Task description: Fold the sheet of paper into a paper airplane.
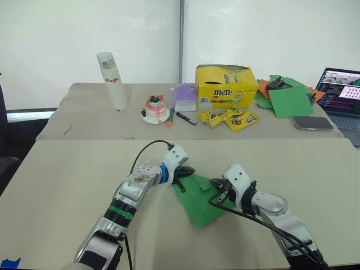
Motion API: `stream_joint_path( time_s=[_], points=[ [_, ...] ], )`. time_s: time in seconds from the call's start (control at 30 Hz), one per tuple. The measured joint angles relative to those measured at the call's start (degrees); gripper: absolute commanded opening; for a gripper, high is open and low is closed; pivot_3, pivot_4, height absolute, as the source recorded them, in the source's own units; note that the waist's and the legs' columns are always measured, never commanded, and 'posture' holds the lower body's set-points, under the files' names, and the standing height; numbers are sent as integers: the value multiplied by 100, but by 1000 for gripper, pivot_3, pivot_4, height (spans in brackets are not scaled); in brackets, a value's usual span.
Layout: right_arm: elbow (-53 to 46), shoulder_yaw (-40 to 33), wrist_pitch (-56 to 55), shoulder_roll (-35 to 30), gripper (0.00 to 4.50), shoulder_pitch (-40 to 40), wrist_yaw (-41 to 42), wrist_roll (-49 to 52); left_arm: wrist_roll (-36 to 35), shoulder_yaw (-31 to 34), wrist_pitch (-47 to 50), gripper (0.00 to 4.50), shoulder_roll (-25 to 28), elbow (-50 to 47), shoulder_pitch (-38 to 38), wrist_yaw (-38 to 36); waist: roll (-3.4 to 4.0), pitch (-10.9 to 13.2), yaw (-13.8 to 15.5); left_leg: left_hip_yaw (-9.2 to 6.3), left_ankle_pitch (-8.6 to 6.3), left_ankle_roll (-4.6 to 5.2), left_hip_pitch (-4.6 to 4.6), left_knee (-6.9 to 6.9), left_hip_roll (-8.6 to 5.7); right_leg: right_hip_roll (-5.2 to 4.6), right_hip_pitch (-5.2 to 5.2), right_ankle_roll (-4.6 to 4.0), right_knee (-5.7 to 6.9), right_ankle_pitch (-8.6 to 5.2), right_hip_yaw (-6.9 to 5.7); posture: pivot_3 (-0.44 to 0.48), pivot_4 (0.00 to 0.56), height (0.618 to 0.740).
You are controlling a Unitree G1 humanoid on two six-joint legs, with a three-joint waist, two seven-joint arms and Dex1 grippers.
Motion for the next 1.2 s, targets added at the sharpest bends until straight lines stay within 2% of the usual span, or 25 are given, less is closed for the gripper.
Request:
stream_joint_path(
  time_s=[0.17,0.3,0.4,0.47,0.67,0.93,1.03,1.2],
  points=[
    [46,19,-1,-4,19,-66,40,1,-268,676,189,0,333,-204,264,105,-3,2,2,2,0,0,-1,-4,0,-3,-7,-1,1,0,7,0,150,738],
    [87,22,-1,-9,19,-127,102,0,-762,1164,682,0,542,-660,527,39,-8,5,14,2,0,-1,-4,-9,0,-15,-10,0,0,0,8,0,150,738],
    [111,36,-1,-9,0,-159,118,-3,-1462,1532,1538,768,580,-1219,667,-70,-10,6,24,1,0,-1,-4,-10,-1,-29,-9,0,0,0,8,0,150,738],
    [115,62,-1,-7,0,-176,123,-6,-1934,1730,2174,1452,561,-1553,741,-60,-11,7,22,0,0,-1,-4,-10,-1,-30,-8,1,0,0,10,0,150,738],
    [118,115,-2,-6,0,-204,127,-5,-2658,2065,3645,3460,393,-2234,970,489,-12,8,17,0,0,-2,-2,-16,-1,-27,-9,1,-1,0,14,0,150,738],
    [99,117,-3,-7,0,-161,125,-4,-3021,2114,4150,3460,18,-2553,1182,1065,-17,10,23,0,3,-8,-1,-19,-3,-29,-8,0,-3,0,39,0,150,738],
    [80,106,6,-10,0,-157,124,-2,-3025,1997,4155,2640,-114,-2526,1117,1201,-17,10,23,0,3,-9,-2,-20,-4,-29,-8,0,-4,0,41,0,150,738],
    [-115,-13,268,-14,0,-111,174,182,-3082,1740,4147,994,-59,-2374,926,1192,-17,12,21,0,3,-9,-4,-25,-5,-28,-11,0,-6,0,42,0,150,738]
  ],
)
